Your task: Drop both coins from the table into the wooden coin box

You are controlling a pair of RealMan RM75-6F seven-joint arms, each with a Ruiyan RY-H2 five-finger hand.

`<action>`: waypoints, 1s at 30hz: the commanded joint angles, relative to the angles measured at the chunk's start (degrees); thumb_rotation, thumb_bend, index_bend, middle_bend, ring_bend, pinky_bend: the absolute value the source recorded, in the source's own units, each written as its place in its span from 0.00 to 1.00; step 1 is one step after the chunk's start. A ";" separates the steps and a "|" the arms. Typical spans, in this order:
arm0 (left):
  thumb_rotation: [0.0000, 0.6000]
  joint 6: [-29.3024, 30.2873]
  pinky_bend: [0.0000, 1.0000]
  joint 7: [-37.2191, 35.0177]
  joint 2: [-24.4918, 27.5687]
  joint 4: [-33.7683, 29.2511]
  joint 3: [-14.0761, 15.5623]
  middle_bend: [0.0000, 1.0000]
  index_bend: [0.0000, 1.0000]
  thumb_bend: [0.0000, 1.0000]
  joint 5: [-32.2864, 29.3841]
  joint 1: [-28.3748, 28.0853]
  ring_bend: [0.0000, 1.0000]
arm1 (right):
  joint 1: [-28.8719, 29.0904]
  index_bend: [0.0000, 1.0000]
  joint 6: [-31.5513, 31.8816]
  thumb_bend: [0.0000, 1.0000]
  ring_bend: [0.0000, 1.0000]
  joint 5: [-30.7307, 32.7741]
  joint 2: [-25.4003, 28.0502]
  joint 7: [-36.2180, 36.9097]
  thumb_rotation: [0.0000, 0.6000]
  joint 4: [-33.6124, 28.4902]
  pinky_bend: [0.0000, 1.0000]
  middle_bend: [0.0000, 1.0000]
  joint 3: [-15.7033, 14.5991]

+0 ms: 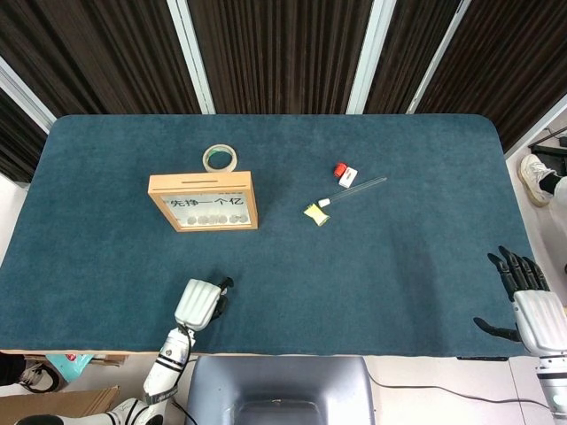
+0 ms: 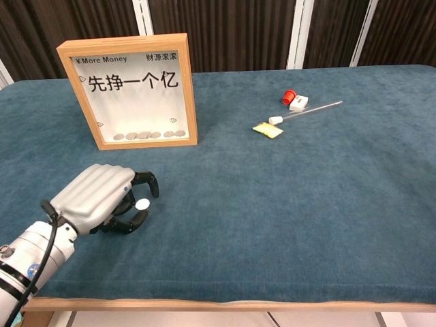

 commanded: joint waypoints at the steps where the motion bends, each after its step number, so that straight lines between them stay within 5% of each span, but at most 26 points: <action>1: 1.00 -0.16 1.00 0.32 0.02 0.09 -0.21 1.00 0.41 0.41 0.04 0.18 1.00 | 0.05 0.00 -0.13 0.19 0.00 0.10 -0.04 -0.13 1.00 -0.03 0.00 0.00 0.03; 30: 1.00 -1.26 1.00 0.72 0.36 0.21 -1.12 1.00 0.41 0.41 1.12 2.15 1.00 | -0.27 0.00 0.46 0.19 0.00 -0.19 -0.30 -0.88 1.00 -0.14 0.00 0.00 0.11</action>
